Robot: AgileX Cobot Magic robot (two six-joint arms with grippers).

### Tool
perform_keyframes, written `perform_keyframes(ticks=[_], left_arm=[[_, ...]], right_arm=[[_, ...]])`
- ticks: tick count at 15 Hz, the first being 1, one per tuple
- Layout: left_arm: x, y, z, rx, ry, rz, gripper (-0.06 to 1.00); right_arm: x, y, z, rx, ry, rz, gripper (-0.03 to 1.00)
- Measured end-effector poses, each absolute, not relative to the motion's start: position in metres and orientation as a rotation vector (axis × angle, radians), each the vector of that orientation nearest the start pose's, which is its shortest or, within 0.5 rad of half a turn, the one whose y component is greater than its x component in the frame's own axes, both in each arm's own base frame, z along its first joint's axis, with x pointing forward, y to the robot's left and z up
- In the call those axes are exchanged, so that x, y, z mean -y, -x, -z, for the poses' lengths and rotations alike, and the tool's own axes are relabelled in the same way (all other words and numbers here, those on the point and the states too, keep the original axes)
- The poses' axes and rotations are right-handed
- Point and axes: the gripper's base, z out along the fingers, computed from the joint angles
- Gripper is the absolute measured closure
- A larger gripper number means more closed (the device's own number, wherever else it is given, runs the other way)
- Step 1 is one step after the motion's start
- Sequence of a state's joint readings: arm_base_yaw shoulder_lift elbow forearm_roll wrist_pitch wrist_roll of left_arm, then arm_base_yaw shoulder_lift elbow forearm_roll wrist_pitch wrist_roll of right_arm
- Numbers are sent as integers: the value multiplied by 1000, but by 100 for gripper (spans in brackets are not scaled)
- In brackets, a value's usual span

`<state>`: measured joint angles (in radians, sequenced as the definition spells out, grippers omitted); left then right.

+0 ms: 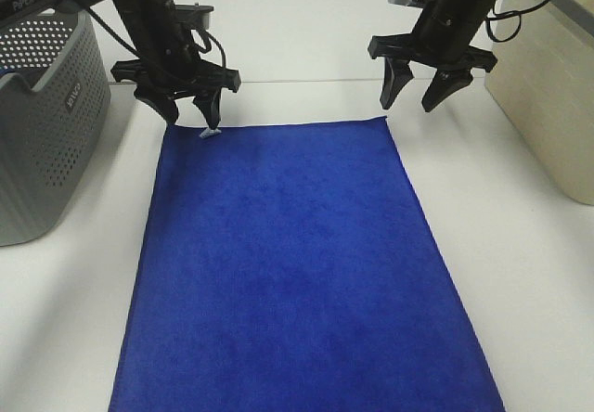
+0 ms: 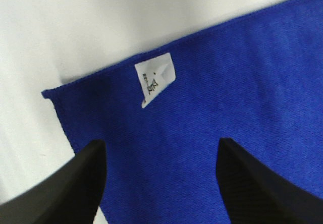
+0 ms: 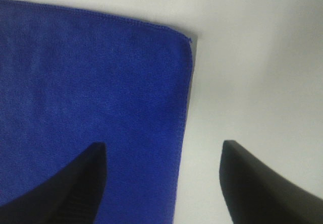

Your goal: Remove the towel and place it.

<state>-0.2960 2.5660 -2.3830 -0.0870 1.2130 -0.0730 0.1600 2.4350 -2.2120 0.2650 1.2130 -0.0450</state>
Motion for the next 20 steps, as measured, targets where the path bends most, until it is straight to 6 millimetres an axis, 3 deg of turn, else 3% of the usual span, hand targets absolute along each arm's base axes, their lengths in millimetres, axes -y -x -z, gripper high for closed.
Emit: perform_keyframes(ticks=[4,6,10,18,20], left_arm=[[158,-510,-143,-2900,-267,140,32],[148,-513,-134,-2923,-225,139,28],[127,-519,-133,-2930,-143,179,27],[126,-519,-109,-2977,-129,193,26],[126,-519,-109,-2977,-129,193,26]], right_arm=[[-104,-502,-175,-2910,204,-403,33],[-105,-502,-170,-2919,203,-410,33],[-105,-503,-168,-2918,205,-411,33],[-106,-513,-169,-2804,195,-416,33],[-106,-518,-153,-2809,196,-392,33]])
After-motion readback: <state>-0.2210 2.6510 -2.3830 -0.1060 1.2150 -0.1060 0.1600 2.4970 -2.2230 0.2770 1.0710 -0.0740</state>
